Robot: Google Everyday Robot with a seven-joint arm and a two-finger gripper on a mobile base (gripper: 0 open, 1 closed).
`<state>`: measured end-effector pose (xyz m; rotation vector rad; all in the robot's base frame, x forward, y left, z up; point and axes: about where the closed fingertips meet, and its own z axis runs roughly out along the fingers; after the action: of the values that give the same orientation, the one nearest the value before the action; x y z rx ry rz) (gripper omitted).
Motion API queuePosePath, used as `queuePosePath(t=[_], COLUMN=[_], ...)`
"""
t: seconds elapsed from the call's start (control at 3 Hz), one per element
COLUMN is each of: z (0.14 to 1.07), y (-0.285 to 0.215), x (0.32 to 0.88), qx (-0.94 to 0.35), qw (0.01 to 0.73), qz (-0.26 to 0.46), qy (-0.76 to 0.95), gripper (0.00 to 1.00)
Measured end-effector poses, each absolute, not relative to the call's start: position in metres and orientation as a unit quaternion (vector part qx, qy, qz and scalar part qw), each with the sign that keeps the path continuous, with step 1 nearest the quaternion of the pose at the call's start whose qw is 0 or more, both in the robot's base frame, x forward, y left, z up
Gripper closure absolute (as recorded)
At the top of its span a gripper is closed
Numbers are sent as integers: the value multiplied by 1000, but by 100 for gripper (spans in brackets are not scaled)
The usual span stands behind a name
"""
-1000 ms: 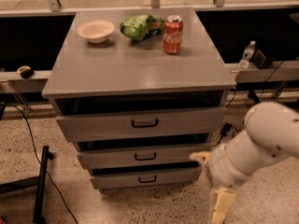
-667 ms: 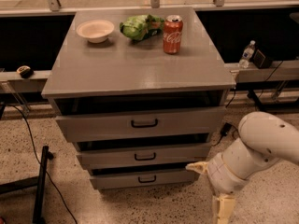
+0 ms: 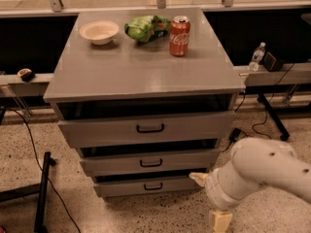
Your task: Open middle drawer
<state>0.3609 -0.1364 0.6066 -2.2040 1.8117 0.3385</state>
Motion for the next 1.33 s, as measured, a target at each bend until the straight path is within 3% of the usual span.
queuePosePath(t=[0.67, 1.33], z=[574, 543], y=[-120, -127], x=[401, 467], qx=[-772, -761], qw=[142, 218], qz=[13, 73], qy=[619, 606], gripper=[0, 0])
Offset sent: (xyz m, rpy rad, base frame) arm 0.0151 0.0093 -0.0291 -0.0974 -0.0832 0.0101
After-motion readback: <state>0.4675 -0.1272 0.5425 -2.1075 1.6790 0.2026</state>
